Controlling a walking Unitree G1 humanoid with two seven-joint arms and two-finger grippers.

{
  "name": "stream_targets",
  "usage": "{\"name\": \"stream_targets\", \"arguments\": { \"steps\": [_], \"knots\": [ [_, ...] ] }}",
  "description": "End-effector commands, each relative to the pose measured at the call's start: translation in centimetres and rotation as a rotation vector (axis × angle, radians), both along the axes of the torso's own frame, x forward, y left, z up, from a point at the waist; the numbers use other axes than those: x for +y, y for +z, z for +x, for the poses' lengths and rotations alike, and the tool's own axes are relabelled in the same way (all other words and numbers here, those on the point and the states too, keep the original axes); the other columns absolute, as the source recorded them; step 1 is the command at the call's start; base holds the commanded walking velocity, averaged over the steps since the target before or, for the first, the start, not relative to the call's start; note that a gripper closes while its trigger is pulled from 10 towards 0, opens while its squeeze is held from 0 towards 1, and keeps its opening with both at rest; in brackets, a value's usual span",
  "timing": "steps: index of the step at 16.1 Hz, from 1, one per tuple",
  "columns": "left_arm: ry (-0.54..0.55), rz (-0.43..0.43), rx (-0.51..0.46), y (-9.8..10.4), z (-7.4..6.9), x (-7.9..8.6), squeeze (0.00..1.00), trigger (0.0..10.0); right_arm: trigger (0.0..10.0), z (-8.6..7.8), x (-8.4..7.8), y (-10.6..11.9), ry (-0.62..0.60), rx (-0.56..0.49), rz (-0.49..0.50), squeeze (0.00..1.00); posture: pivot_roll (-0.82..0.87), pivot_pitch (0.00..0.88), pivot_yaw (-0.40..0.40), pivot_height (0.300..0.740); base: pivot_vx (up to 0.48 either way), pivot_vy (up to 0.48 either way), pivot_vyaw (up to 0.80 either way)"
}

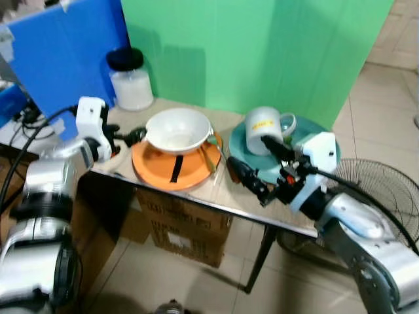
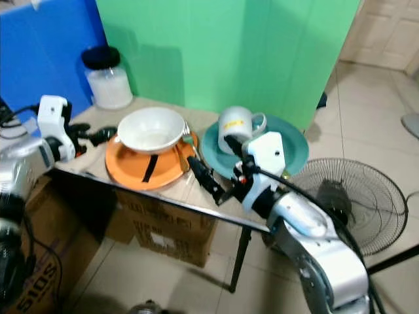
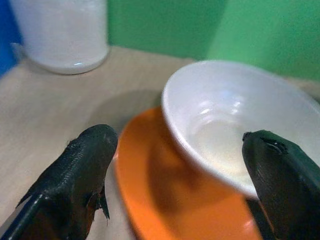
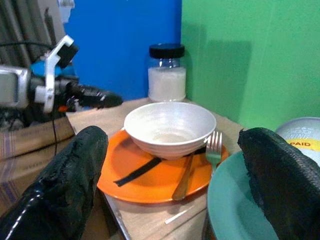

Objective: Setting the table

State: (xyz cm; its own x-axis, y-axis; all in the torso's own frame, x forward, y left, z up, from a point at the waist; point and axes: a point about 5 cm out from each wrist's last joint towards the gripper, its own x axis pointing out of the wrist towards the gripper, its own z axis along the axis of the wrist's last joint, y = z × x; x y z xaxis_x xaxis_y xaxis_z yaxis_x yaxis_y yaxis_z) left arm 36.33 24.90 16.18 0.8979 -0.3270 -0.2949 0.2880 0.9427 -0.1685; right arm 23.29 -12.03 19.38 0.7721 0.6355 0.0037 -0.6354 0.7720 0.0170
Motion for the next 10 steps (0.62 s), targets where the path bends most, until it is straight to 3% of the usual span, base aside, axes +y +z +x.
{"name": "stream_targets", "arguments": {
  "steps": [1, 2, 3, 4, 6, 7, 9, 10],
  "knots": [
    [-0.024, -0.05, -0.004, 0.1, 0.4, -0.1, 1.0, 10.0, 10.0, -0.4, 0.1, 1.0, 0.02, -0.05, -0.013, 0.0, 0.05, 0.0, 0.038, 0.74, 0.0, 0.0, 0.0],
    [-0.042, -0.054, 0.016, -0.3, 0.6, -0.3, 0.94, 10.0, 10.0, -0.5, 0.0, 1.0, 0.025, -0.052, -0.027, 0.0, 0.04, 0.0, 0.04, 0.74, 0.0, 0.0, 0.0],
    [-0.041, -0.057, 0.041, -0.7, 0.7, -0.5, 0.7, 10.0, 10.0, -0.7, -0.1, 1.0, 0.027, -0.053, -0.04, 0.0, 0.03, 0.0, 0.039, 0.74, 0.0, 0.0, 0.0],
    [-0.032, -0.086, 0.059, -0.9, 1.0, -0.7, 0.55, 10.0, 10.0, -0.9, -0.2, 1.1, 0.026, -0.053, -0.052, 0.0, 0.02, 0.0, 0.042, 0.74, 0.0, 0.0, 0.0],
    [-0.032, -0.103, 0.086, -1.0, 1.2, -1.0, 0.34, 10.0, 10.0, -1.1, -0.3, 1.1, 0.026, -0.052, -0.065, 0.0, 0.0, 0.0, 0.049, 0.74, 0.0, 0.0, 0.0],
    [-0.024, -0.088, 0.113, -1.3, 1.3, -1.1, 0.17, 10.0, 10.0, -1.2, -0.4, 1.1, 0.024, -0.053, -0.073, 0.0, -0.01, 0.0, 0.056, 0.74, 0.0, 0.0, 0.0],
    [0.025, -0.106, 0.136, -1.6, 1.4, -1.0, 0.0, 10.0, 10.0, -1.5, -0.6, 1.2, 0.015, -0.056, -0.082, 0.0, -0.02, 0.0, 0.064, 0.74, 0.0, 0.0, 0.0],
    [0.049, -0.137, 0.135, -1.5, 1.5, -1.1, 0.0, 10.0, 10.0, -1.6, -0.6, 1.2, 0.015, -0.056, -0.086, 0.0, -0.03, 0.0, 0.066, 0.74, 0.0, 0.0, 0.0]
  ]
}}
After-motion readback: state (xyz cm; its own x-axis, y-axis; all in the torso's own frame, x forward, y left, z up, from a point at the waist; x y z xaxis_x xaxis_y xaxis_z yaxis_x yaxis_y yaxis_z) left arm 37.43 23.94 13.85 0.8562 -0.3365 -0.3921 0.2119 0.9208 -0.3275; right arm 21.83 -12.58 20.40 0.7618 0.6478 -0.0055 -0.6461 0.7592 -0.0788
